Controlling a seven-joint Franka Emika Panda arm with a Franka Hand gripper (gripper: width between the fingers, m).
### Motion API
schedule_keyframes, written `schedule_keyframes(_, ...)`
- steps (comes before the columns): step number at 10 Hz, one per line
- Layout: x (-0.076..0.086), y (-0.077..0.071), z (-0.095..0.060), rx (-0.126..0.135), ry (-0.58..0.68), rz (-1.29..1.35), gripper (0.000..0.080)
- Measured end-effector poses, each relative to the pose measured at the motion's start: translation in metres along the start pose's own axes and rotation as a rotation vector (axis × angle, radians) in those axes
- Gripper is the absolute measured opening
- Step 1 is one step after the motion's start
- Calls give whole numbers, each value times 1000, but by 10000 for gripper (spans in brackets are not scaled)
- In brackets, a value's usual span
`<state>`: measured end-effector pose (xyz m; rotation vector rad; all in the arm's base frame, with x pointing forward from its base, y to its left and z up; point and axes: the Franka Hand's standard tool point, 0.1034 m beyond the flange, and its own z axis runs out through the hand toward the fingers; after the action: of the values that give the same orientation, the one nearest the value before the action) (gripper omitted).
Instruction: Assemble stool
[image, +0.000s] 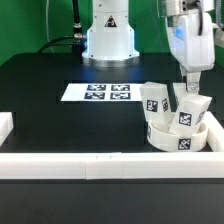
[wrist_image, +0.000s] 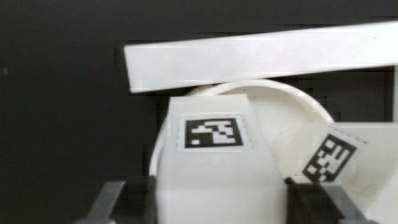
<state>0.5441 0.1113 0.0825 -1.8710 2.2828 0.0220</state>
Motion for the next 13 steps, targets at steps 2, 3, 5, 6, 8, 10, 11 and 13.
schedule_keyframes(2,0,-1,0,-4,-9,124,334)
schedule_keyframes(3,-1,-1,0,-3,-13,153,334)
schedule_keyframes(5,-1,-1,-1,-8,-15,114,510)
schedule_keyframes(6,-1,-1,-8,-31,-27,58,605)
schedule_keyframes(8,-10,-3,-22,-39,-50,11,640)
schedule_keyframes(10,-8,-1,-18,-44,-44,-57,647)
schedule_keyframes(11,-8,-1,-17,-42,-47,-155,649)
schedule_keyframes(13,-18,0,-15,-63,-35,-390,649)
